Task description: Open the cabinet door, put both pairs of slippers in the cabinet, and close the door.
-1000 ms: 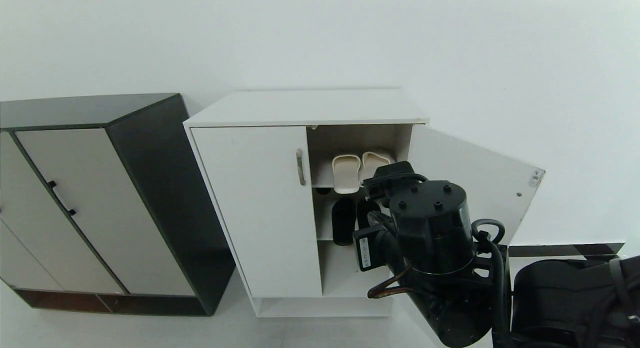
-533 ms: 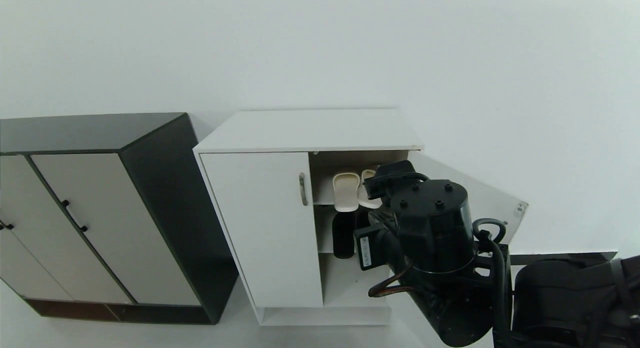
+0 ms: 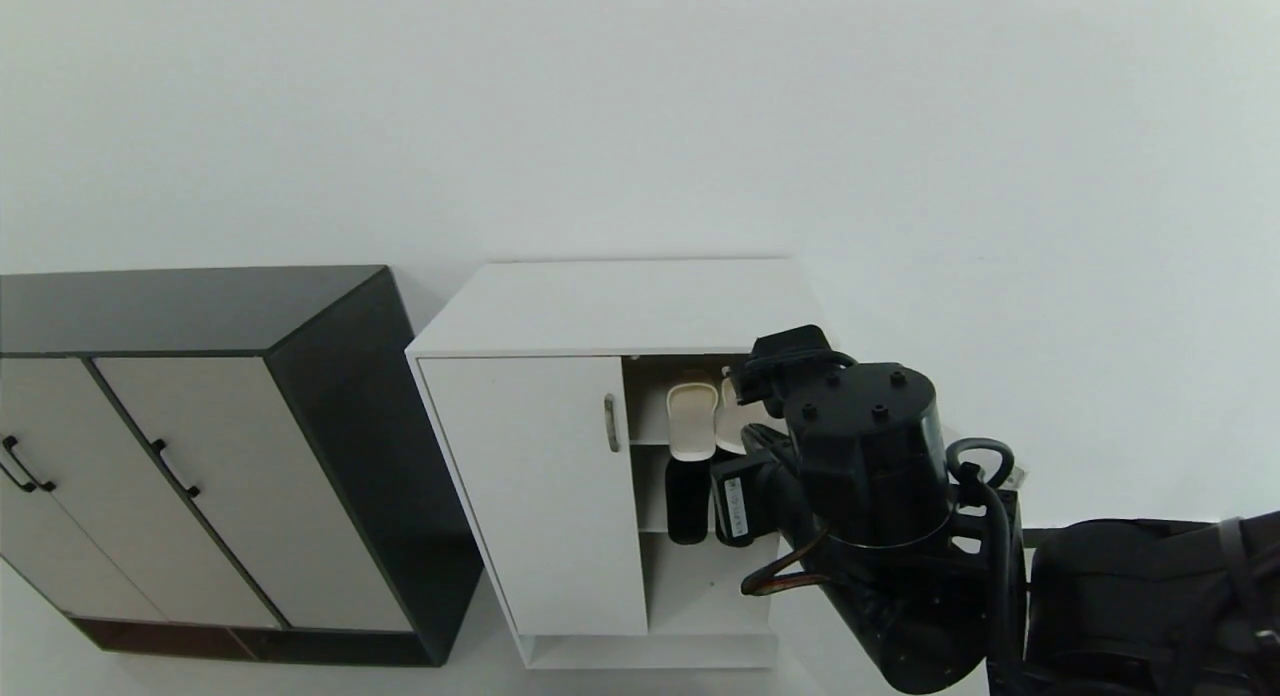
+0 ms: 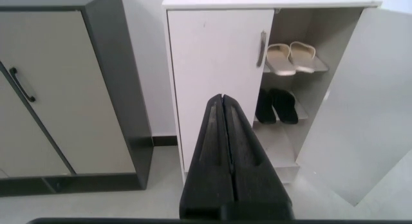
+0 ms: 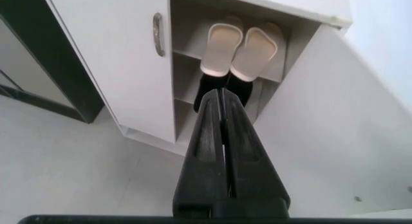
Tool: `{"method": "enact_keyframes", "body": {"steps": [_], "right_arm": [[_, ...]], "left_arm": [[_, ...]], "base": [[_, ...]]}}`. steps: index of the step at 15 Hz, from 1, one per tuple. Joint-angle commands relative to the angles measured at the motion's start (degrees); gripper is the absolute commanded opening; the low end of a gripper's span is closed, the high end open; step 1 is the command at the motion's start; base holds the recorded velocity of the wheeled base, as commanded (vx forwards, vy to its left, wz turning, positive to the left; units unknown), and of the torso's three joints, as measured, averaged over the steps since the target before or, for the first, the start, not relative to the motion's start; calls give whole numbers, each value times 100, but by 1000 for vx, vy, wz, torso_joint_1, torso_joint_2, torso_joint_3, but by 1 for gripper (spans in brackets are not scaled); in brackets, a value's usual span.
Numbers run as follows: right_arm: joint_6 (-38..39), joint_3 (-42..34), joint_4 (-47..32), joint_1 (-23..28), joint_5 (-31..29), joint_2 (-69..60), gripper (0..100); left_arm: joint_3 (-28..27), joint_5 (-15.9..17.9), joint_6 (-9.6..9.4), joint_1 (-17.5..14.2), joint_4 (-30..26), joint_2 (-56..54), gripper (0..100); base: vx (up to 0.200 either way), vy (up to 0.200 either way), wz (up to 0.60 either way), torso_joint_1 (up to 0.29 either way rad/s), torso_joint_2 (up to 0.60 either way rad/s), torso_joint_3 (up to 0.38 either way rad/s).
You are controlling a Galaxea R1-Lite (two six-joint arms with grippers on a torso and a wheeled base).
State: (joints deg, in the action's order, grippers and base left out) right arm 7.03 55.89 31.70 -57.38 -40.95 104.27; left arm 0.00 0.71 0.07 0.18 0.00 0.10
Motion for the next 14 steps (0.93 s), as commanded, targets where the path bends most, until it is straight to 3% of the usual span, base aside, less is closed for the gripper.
{"method": "enact_keyframes", "body": {"steps": [1, 14], "right_arm": [[-9, -43, 30, -1, -1, -3, 0], [-18, -70, 47, 8, 8, -3, 0]], "left_arm": [[0, 0, 1, -1, 0, 8, 0], [0, 0, 1, -1, 0, 8, 0]], "base": [[0, 0, 0, 256, -569, -320], [0, 0, 0, 23, -53, -30]]}}
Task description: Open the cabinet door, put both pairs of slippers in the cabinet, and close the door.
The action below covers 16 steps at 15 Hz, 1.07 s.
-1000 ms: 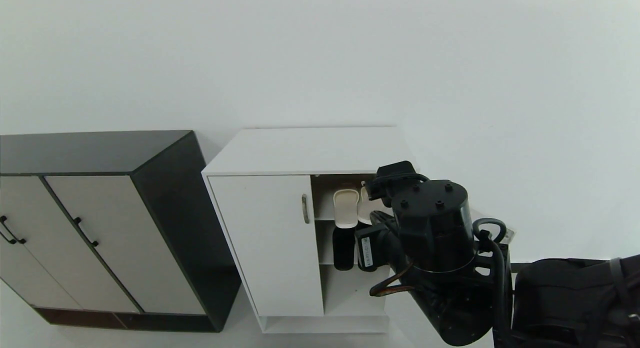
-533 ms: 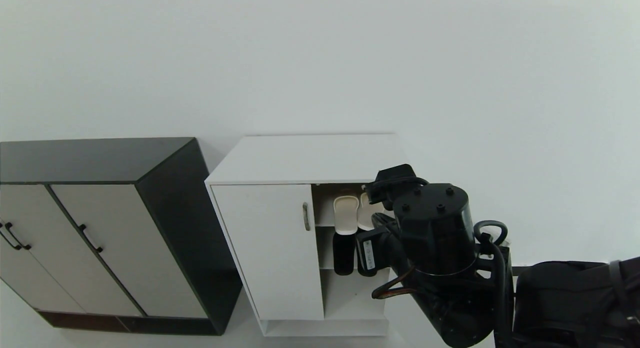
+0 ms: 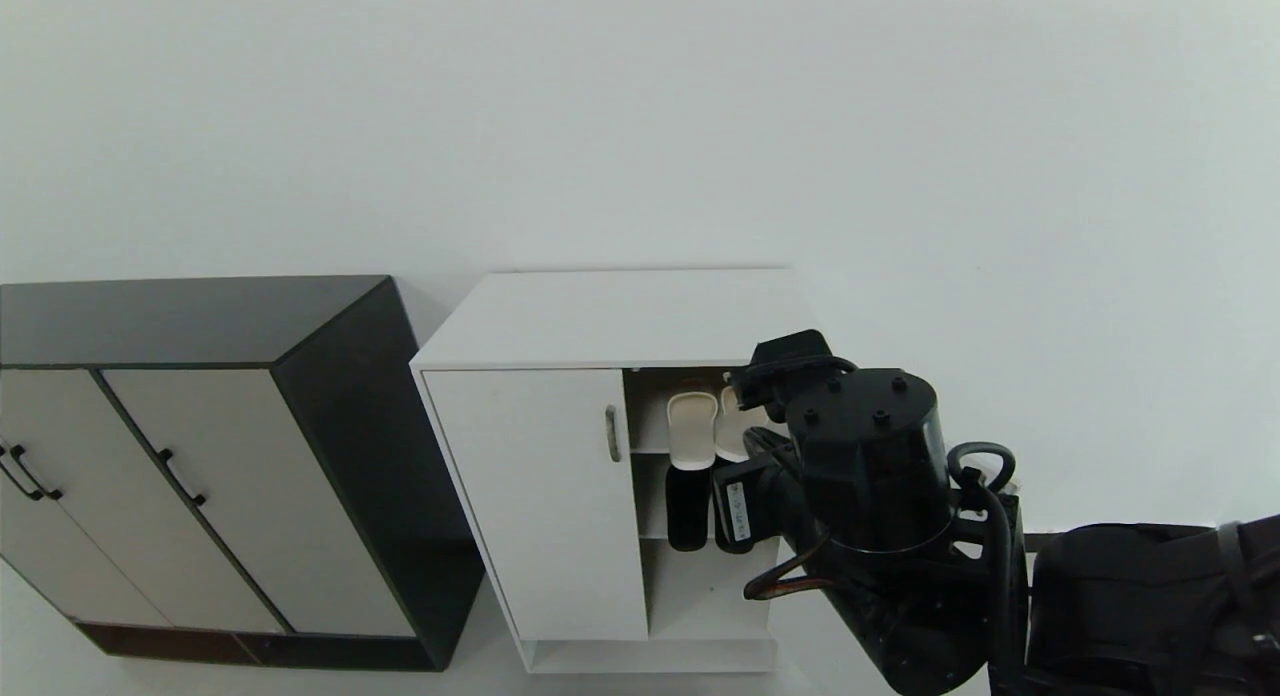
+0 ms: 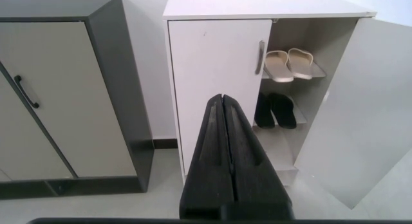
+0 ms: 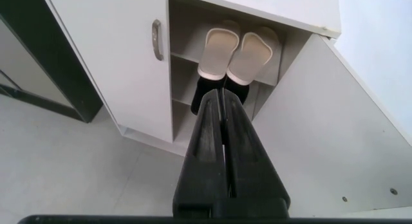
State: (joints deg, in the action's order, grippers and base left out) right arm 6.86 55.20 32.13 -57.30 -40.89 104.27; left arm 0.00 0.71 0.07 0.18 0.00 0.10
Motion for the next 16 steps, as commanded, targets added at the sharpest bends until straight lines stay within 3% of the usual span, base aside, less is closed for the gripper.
{"method": "enact_keyframes", "body": {"steps": [1, 3, 9, 13, 16], "right_arm": [[-1, 0, 3, -1, 2, -3, 0], [-1, 0, -5, -1, 2, 6, 0], [-10, 0, -5, 113, 2, 15, 0], [-159, 61, 82, 623, 90, 15, 0], [-185, 527, 74, 1168, 318, 41, 0]], "left_arm": [[0, 0, 1, -1, 0, 8, 0], [0, 0, 1, -1, 0, 8, 0], [0, 0, 1, -1, 0, 8, 0], [0, -9, 1, -1, 0, 8, 0], [0, -9, -7, -1, 0, 8, 0]], "base": [[0, 0, 0, 0, 0, 0], [0, 0, 0, 0, 0, 0], [0, 0, -600, 4, -1, 2], [0, 0, -150, 1, 1, 1], [0, 0, 0, 0, 0, 0]]}}
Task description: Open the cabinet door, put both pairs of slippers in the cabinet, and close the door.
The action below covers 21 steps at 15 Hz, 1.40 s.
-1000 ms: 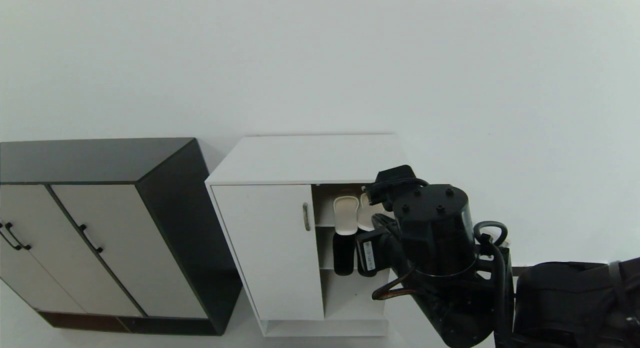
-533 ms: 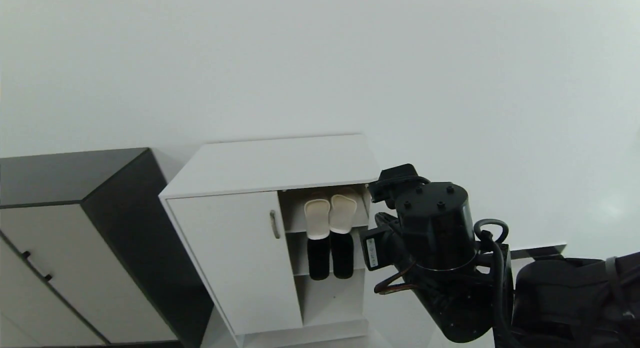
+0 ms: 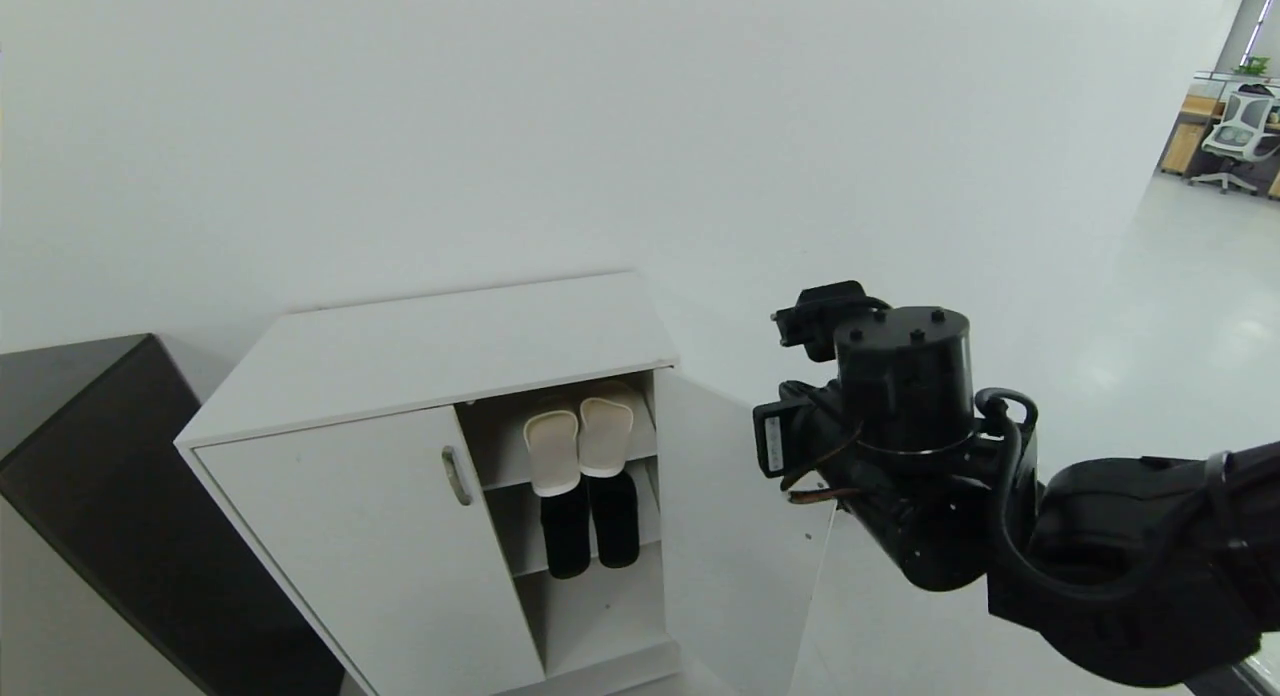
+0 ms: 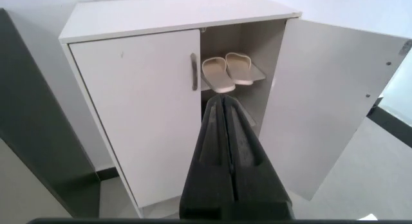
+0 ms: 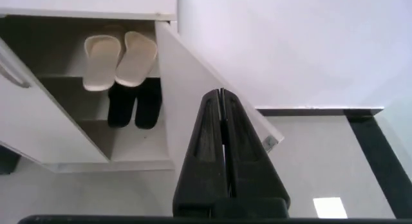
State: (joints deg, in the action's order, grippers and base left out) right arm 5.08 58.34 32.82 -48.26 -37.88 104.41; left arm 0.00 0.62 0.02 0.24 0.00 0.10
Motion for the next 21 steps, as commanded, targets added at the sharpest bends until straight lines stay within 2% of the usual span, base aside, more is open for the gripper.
{"method": "enact_keyframes", "body": {"steps": [1, 6, 12, 21], "right_arm": [[1, 379, -65, 449, 114, 97, 0], [81, 933, -126, 1161, 729, 651, 0], [379, 1627, -223, 1689, 1204, 1380, 0], [397, 1786, -206, 1908, 1423, 1969, 0]], "left_arm": [[0, 8, -2, -7, 0, 8, 0], [0, 8, -11, -7, 0, 8, 0], [0, 8, -11, -7, 0, 8, 0], [0, 8, -11, -7, 0, 8, 0]], "base": [[0, 0, 0, 0, 0, 0], [-160, 0, 0, 2, 1, -4], [0, 0, 0, 0, 0, 0], [0, 0, 0, 0, 0, 0]]}}
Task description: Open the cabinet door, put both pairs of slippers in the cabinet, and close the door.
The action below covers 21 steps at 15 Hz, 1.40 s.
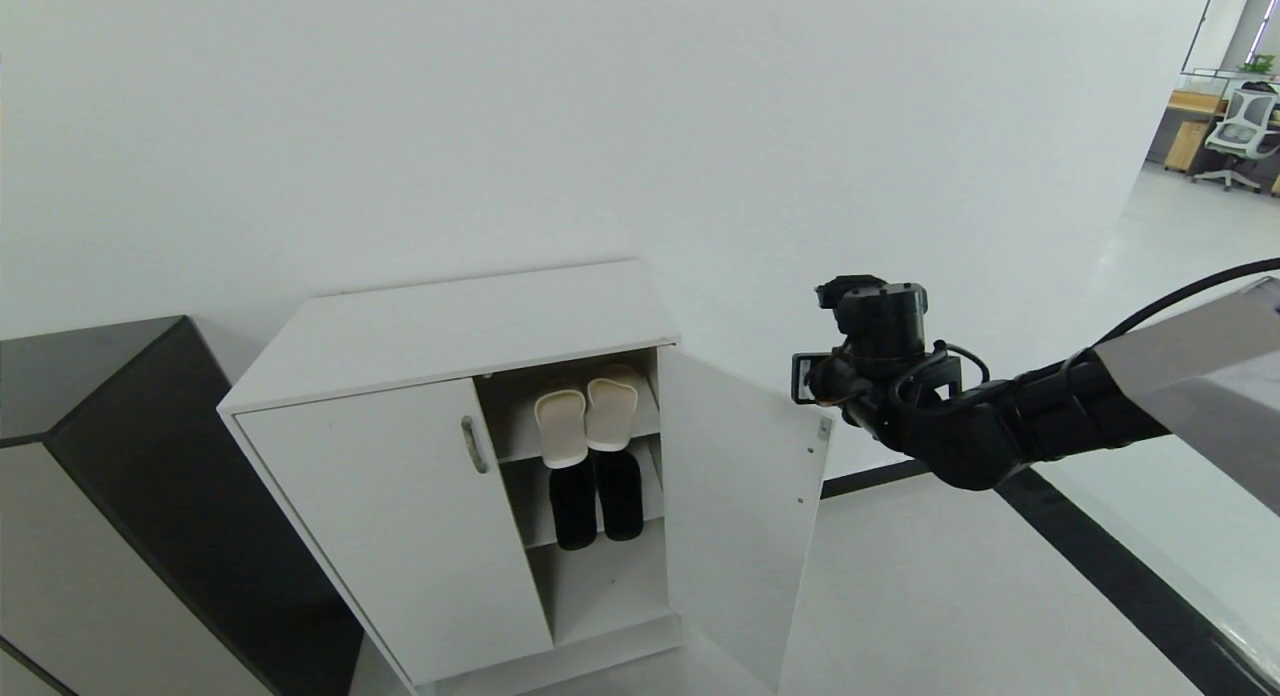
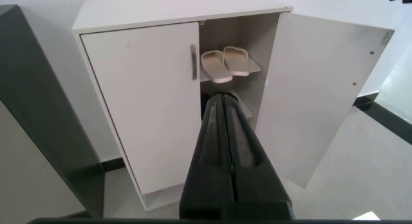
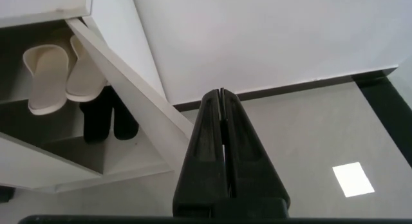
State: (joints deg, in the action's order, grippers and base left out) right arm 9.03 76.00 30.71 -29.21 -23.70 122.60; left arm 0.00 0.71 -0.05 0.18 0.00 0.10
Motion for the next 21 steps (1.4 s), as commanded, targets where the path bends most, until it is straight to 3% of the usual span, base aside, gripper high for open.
{"method": "enact_keyframes", "body": {"steps": [1, 15, 21], "right_arm": [[2, 21, 5, 3, 6, 150, 0], [-7, 12, 14, -76, -3, 537, 0], [-7, -357, 41, -551, -38, 317, 0]], "left_arm": [[0, 0, -4, -1, 0, 8, 0], [0, 0, 5, -1, 0, 8, 0], [0, 0, 5, -1, 0, 8, 0]], "base": [[0, 0, 0, 0, 0, 0], [0, 0, 0, 0, 0, 0], [0, 0, 0, 0, 0, 0]]}}
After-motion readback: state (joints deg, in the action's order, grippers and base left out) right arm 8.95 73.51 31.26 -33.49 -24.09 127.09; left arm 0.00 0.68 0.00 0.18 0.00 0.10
